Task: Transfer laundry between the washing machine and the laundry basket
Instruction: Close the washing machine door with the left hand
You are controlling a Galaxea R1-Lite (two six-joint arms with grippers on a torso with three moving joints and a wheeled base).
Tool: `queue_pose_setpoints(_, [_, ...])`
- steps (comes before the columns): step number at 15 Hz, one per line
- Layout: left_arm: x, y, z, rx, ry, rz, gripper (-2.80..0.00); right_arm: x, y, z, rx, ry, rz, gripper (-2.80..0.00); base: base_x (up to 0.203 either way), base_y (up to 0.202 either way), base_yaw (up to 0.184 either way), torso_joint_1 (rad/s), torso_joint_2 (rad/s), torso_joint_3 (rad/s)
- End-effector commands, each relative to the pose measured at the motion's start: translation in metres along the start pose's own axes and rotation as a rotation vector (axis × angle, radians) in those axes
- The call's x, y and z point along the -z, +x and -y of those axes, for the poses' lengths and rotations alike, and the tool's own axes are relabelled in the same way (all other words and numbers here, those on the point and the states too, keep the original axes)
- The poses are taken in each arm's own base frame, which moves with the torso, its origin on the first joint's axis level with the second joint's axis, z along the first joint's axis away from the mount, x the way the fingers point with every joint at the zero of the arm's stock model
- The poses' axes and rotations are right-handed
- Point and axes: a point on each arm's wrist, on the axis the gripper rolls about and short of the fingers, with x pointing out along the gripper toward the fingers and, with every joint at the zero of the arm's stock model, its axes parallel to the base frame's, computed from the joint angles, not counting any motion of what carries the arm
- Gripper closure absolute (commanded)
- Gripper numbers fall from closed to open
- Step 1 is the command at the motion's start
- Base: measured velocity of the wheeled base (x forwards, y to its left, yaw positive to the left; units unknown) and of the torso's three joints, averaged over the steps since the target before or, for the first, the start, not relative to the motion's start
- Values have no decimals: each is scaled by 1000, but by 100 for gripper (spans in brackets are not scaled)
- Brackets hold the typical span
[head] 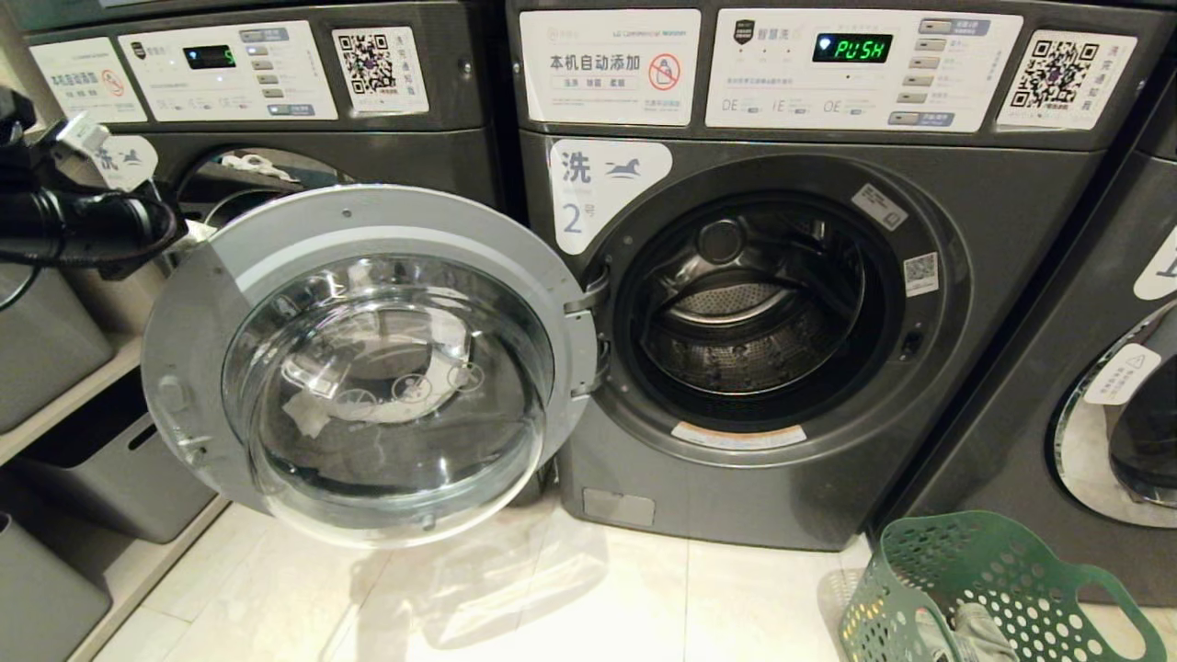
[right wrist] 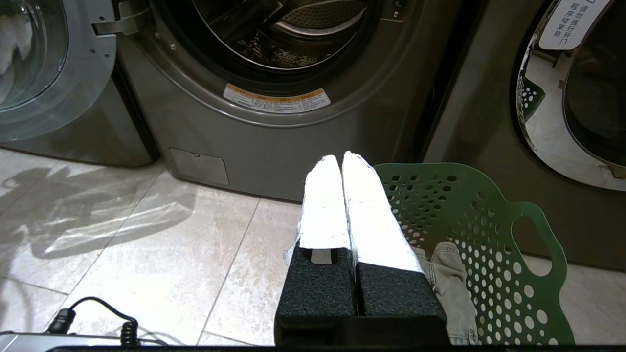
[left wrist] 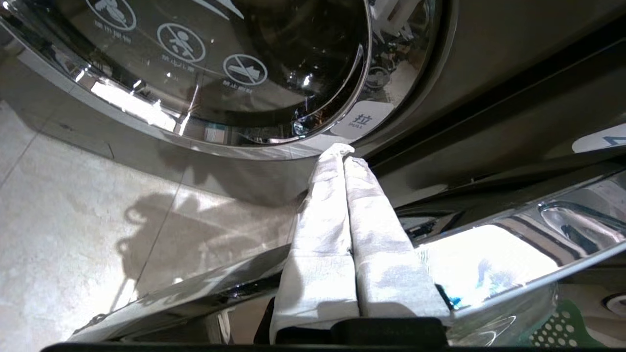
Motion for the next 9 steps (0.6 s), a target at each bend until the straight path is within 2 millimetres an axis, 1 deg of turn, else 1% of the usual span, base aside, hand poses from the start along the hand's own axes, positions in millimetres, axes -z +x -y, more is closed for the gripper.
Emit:
queue_pose_setpoints(1, [2, -1, 6, 11, -4, -17, 0, 0, 0, 0, -1, 0, -1, 0, 0, 0, 0, 0, 0, 0])
queue_pose_setpoints(3, [6, -5, 12, 10, -22, -61, 0, 0, 0, 0, -1, 0, -1, 0, 0, 0, 0, 0, 0, 0])
queue_pose_setpoints(5, [9, -19, 24, 11, -42, -113, 0, 0, 0, 0, -1, 0, -1, 0, 0, 0, 0, 0, 0, 0])
queue_pose_setpoints(6, [11, -27, 31, 13, -52, -142, 0, 0, 0, 0, -1, 0, -1, 0, 0, 0, 0, 0, 0, 0])
queue_pose_setpoints(9, [23, -54, 61, 35, -80, -265, 0, 0, 0, 0, 0, 0, -1, 0, 0, 0, 0, 0, 0, 0])
